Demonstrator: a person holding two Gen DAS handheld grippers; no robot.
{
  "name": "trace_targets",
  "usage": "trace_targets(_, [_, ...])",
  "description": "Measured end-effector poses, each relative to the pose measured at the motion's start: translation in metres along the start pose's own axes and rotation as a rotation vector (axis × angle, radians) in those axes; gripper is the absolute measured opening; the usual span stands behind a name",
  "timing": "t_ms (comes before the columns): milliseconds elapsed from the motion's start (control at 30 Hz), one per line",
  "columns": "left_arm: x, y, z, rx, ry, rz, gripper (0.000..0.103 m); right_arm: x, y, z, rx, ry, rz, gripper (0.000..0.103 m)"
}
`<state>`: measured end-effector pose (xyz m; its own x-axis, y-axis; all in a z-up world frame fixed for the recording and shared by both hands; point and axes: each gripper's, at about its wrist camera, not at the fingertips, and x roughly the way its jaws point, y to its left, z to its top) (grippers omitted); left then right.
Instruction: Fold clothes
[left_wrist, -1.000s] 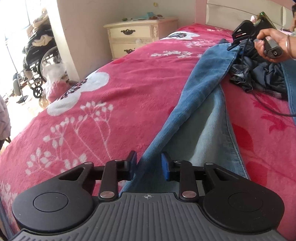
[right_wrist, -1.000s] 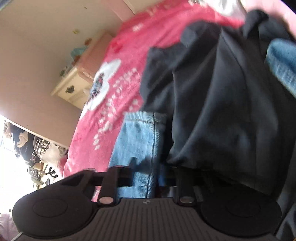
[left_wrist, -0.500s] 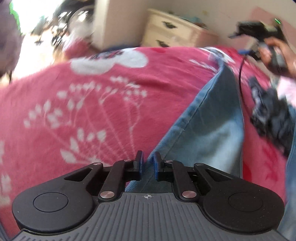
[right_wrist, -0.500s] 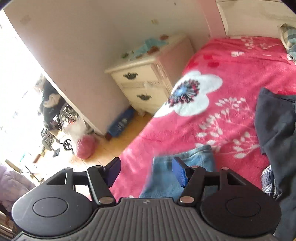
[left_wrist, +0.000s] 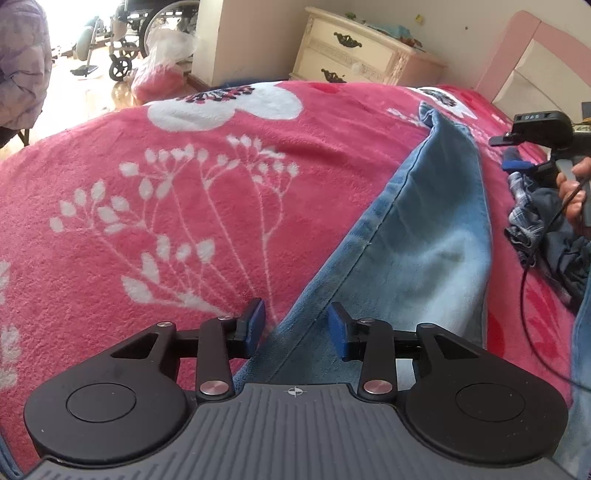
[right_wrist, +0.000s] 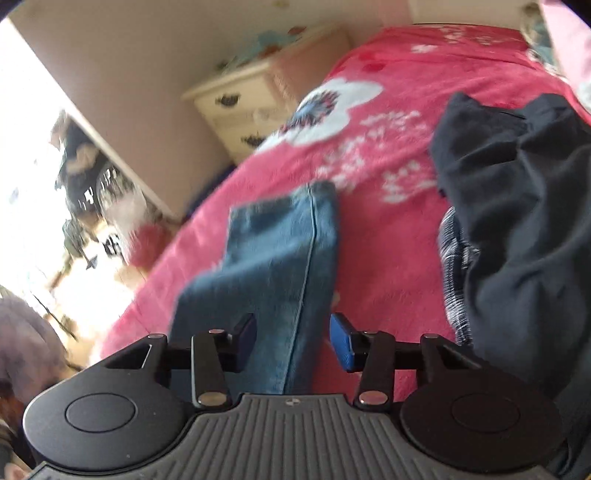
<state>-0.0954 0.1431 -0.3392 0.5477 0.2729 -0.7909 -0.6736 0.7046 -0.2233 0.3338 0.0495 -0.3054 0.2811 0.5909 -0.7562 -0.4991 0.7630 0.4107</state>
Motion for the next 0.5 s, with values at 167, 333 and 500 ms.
trace_targets(167, [0.004,0.000,0.001,0.030,0.004,-0.006,0.036,0.028,-0.029,0.006,0.264,-0.018,0.039,0.054])
trace_targets(333, [0.004,0.005,0.002,0.046,0.008,-0.039,0.036,0.054,-0.057,0.018,0.483,-0.093,0.129,0.059])
trace_targets(500, [0.001,0.011,0.001,0.077,0.011,-0.079,0.035,0.072,-0.052,0.044,0.398,-0.111,0.109,0.060])
